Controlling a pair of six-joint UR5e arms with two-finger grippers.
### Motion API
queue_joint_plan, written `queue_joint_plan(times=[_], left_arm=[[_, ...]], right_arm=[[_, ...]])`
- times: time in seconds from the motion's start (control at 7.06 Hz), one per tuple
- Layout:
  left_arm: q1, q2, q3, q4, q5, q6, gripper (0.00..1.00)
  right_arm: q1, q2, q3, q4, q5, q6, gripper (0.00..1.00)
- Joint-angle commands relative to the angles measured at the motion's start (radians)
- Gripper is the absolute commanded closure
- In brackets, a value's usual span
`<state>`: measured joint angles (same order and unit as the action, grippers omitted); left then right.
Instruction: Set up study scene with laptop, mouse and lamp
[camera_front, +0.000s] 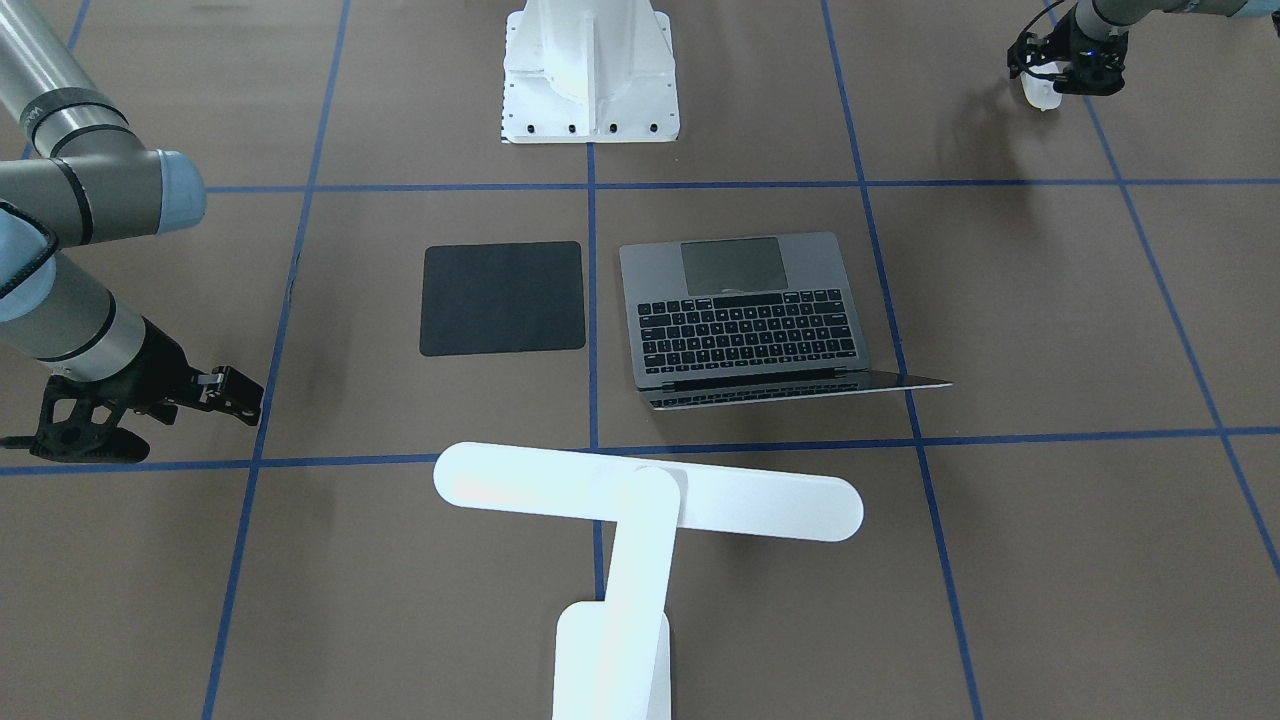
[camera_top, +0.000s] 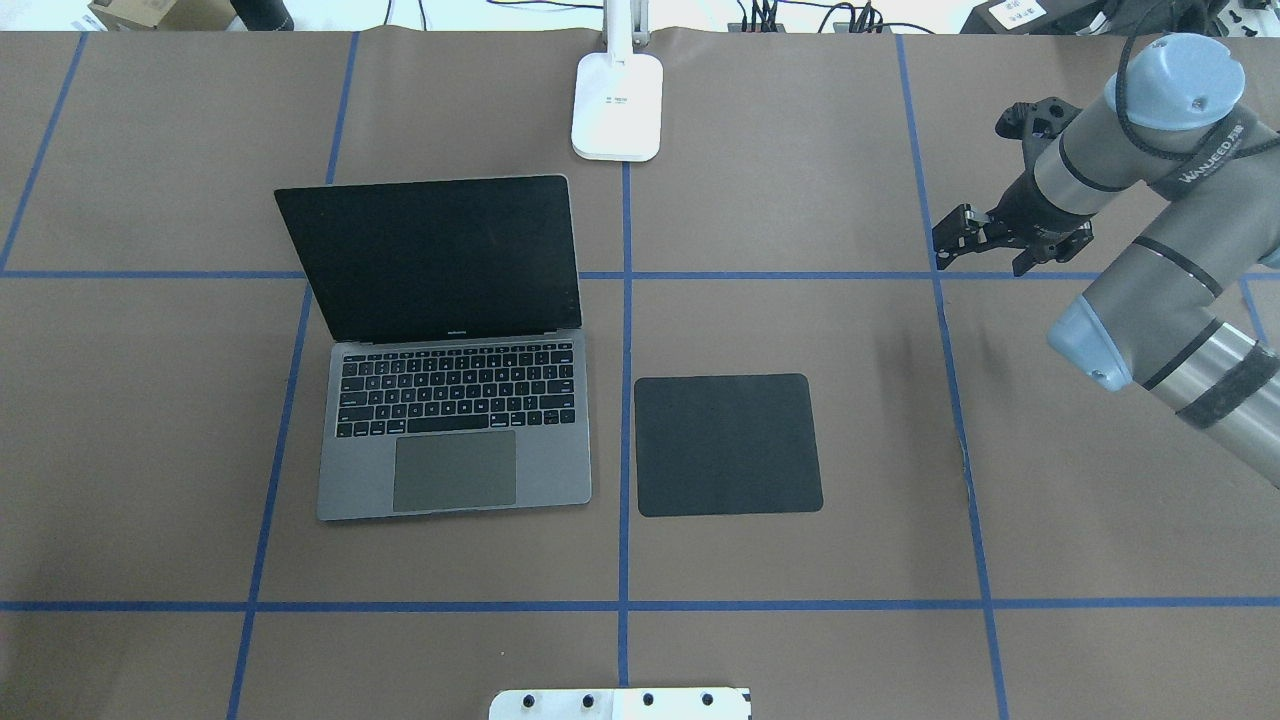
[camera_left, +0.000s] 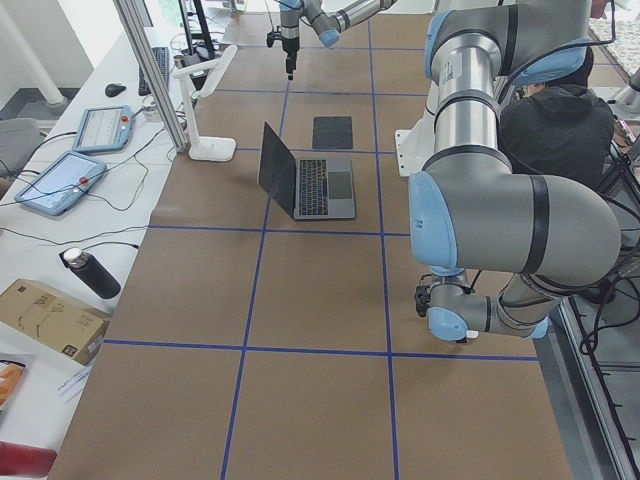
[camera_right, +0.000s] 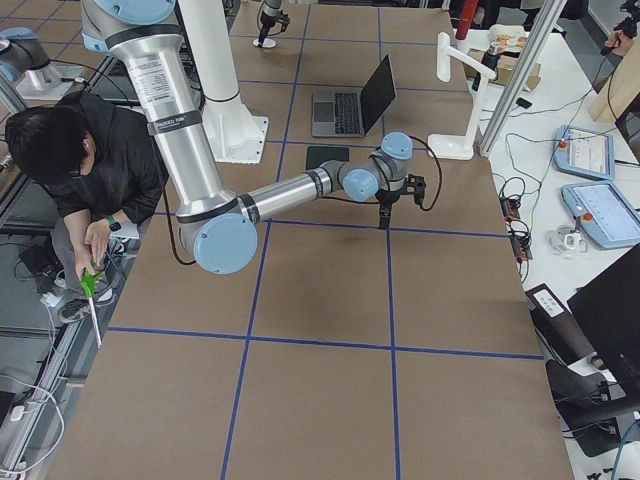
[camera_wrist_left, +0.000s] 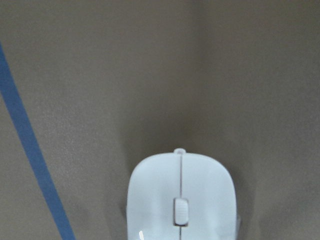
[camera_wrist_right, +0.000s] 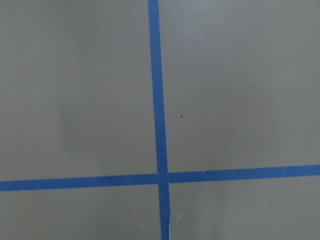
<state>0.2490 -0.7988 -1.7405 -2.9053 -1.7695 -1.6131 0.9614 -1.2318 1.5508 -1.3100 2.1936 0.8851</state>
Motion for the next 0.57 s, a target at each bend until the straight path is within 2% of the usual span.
queue_joint_plan(times=[0.0,0.14,0.28,0.42], left_arm=[[0.001,-0.006,-0.001,0.000,-0.001,-0.007,0.47],[0.012,-0.010,-0.001,-0.002,0.001,-0.036,0.57],[0.013,-0.008,-0.001,-0.005,0.001,-0.040,0.62],[0.012,-0.005,-0.002,-0.020,-0.001,-0.042,0.63]], right_arm=[[-0.001,0.000,0.003,0.000,0.000,0.002,0.01],[-0.001,-0.002,0.005,0.000,0.000,0.002,0.01],[-0.001,-0.002,0.005,0.000,0.000,0.000,0.01],[-0.003,-0.002,0.005,0.000,0.000,0.002,0.01]])
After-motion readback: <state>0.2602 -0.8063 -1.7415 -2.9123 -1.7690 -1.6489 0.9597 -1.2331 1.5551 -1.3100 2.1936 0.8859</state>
